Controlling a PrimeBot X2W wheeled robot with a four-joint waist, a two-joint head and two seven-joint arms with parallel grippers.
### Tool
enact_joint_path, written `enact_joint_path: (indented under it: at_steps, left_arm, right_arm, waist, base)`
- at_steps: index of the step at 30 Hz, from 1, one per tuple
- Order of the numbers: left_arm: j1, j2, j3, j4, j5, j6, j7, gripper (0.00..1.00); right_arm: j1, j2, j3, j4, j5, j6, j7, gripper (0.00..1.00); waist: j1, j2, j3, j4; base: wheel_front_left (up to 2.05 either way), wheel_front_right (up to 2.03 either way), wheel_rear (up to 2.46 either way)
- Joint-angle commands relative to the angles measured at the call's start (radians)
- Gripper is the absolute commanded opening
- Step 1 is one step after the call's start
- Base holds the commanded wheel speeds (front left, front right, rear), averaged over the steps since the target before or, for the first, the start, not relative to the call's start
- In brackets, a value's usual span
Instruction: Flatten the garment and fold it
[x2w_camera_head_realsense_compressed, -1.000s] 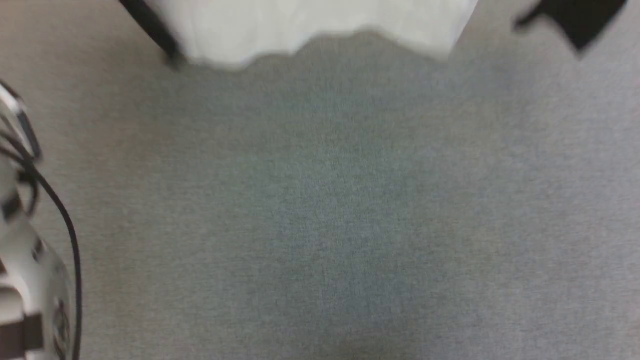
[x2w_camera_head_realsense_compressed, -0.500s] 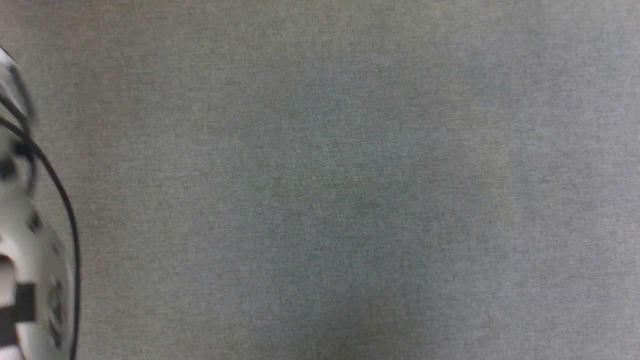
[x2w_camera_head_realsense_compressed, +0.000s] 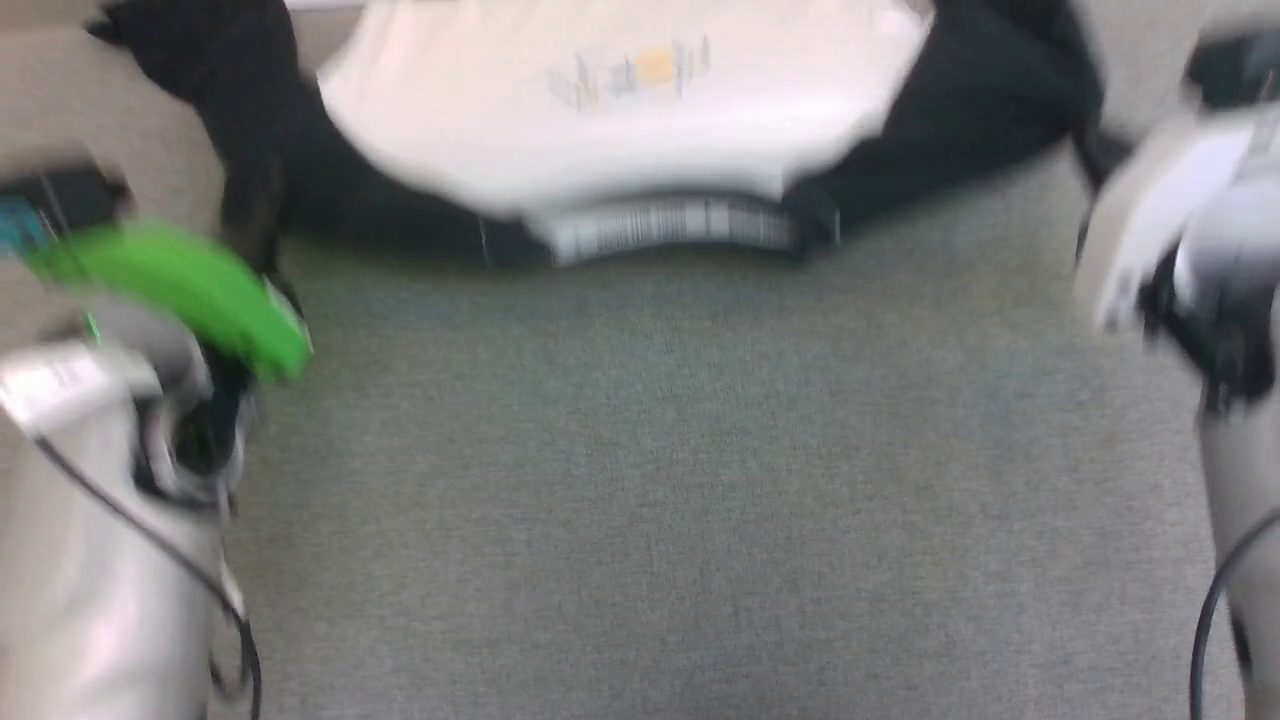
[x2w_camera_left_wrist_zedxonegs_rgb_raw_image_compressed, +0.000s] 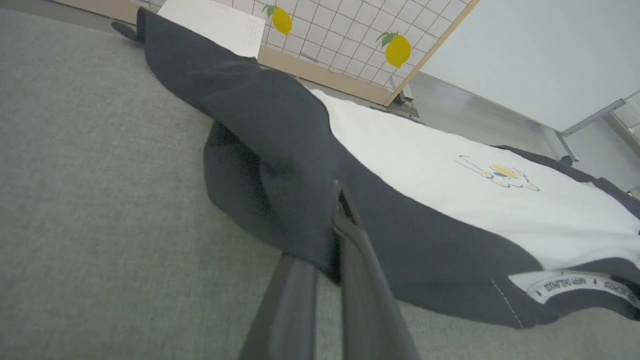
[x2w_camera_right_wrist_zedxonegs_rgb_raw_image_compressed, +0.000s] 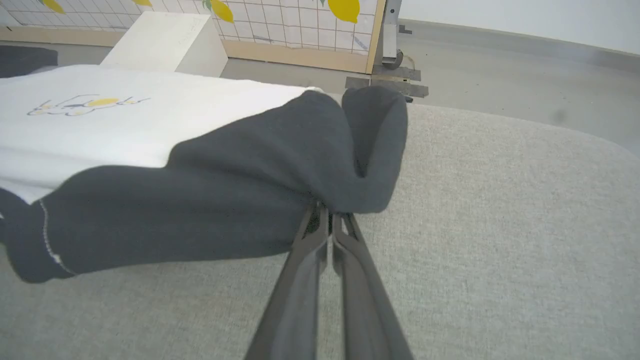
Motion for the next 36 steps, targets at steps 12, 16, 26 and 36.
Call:
enact_joint_path:
  at_steps: [12,16,26,36]
  left_arm:
    - [0.550,-0.009,0.005,-0.323,-0.067,0.117,0.108,0.00]
    - [0.640,-0.002,-0.013,-0.382,-0.050,0.149,0.134,0.00]
    - [0.783,-0.036,-0.049,-0.395,-0.075,0.178,0.160,0.00]
    - [0.758,-0.095,-0.077,-0.239,-0.097,0.132,0.105,0.75]
  right_arm:
    - [0.563,0.066,-0.159,-0.383,-0.022,-0.002,0.212,0.00]
    - [0.680,0.109,-0.215,-0.452,-0.069,-0.002,0.259,0.00]
    - [0.874,0.184,-0.255,-0.475,-0.151,-0.002,0.323,0.00]
    - [0.874,0.203,-0.218,-0.274,-0.145,-0.002,0.127,0.05]
  waist:
    - [0.0001,0.0000,-0.242,0.036]
    - [0.0001,0.0000,-0.259,0.048]
    - [0.0001,0.0000,-0.261,0.053]
    - [0.0001,0.0000,-0.260,0.051]
  base:
    - [0.00,0.00,0.00]
    - [0.00,0.00,0.00]
    - [0.00,0.00,0.00]
    - [0.00,0.00,0.00]
